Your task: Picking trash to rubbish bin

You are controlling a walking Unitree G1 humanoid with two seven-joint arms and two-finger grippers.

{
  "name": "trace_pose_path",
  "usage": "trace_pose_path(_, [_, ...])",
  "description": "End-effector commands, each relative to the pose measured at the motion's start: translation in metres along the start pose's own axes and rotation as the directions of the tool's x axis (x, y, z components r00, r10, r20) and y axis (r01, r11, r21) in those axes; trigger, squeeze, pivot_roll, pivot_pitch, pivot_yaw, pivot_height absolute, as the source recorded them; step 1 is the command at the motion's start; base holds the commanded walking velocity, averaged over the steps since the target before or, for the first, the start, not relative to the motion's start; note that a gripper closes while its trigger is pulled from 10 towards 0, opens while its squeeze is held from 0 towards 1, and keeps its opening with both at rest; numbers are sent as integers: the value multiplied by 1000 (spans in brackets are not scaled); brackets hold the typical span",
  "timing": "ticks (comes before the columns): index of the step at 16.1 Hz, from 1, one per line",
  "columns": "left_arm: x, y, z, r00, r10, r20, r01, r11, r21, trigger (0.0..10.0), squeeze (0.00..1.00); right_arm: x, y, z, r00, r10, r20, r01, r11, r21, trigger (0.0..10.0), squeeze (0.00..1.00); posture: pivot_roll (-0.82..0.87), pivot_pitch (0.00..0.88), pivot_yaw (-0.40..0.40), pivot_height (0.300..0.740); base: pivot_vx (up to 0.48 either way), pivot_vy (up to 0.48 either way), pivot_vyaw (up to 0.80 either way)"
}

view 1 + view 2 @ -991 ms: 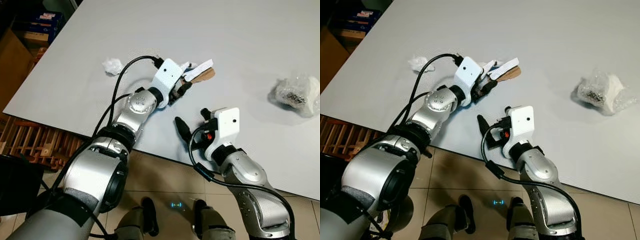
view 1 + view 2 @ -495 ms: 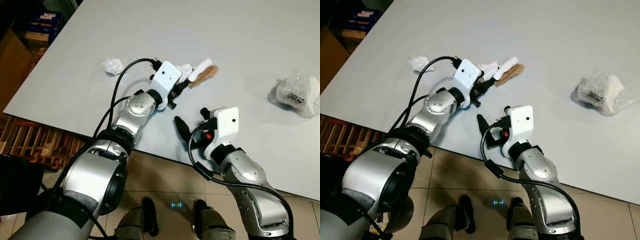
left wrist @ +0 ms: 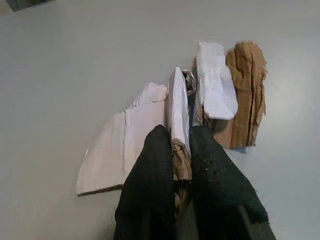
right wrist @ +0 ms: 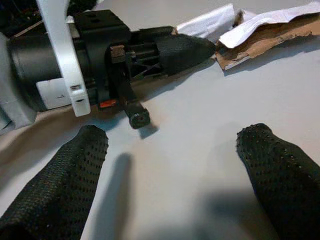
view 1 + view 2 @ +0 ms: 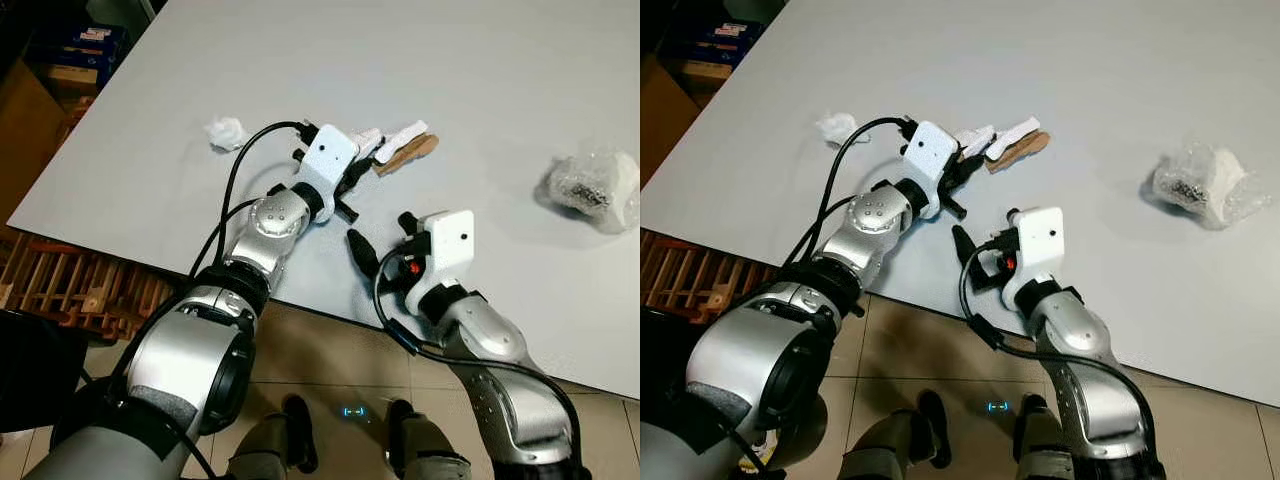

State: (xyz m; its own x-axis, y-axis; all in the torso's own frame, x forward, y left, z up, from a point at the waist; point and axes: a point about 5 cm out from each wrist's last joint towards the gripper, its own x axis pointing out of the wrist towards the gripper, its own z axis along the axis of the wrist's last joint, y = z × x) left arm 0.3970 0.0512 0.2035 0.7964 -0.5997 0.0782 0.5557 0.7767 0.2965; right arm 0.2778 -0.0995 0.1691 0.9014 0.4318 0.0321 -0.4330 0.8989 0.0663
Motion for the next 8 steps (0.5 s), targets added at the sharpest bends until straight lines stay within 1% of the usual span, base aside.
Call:
trace_pose_path(1, [-7, 6, -9, 999, 51, 11, -51, 998, -43, 10000, 0, 1, -1, -16, 997, -6, -72, 8, 1000, 24, 10000, 0, -195, 262, 150, 740, 0, 0, 0])
trace_pose_path(2, [-8, 8, -7, 997, 71, 32, -69, 997, -45, 10000, 0, 2, -2, -15, 998, -7, -68, 8, 1000, 21, 10000, 0, -193, 260, 151, 740, 0, 0, 0])
trace_pose_path(3, [-11, 17, 1, 988, 122, 97, -117, 991, -58, 10000, 0, 5, -5, -14, 998, -10, -59, 11, 1000, 15, 10000, 0, -186, 244, 152, 740, 0, 0, 0])
trace_pose_path(4, [-13, 23, 5, 980, 151, 127, -143, 988, -65, 10000, 0, 7, -6, -13, 998, -11, -54, 12, 1000, 13, 10000, 0, -180, 235, 153, 740, 0, 0, 0])
trace_pose_path(5, [-16, 29, 9, 969, 189, 162, -179, 981, -75, 10000, 0, 8, -7, -12, 999, -10, -49, 11, 1000, 10, 10000, 0, -174, 223, 152, 740, 0, 0, 0])
trace_pose_path(6, [-19, 36, 14, 954, 225, 196, -209, 973, -100, 10000, 0, 11, -9, -12, 999, -9, -45, 9, 1000, 7, 10000, 0, -164, 213, 152, 740, 0, 0, 0])
trace_pose_path(8, [-23, 42, 21, 934, 255, 249, -231, 965, -124, 10000, 0, 16, -10, -11, 999, -4, -38, 4, 1000, 1, 10000, 0, -155, 196, 150, 740, 0, 0, 0])
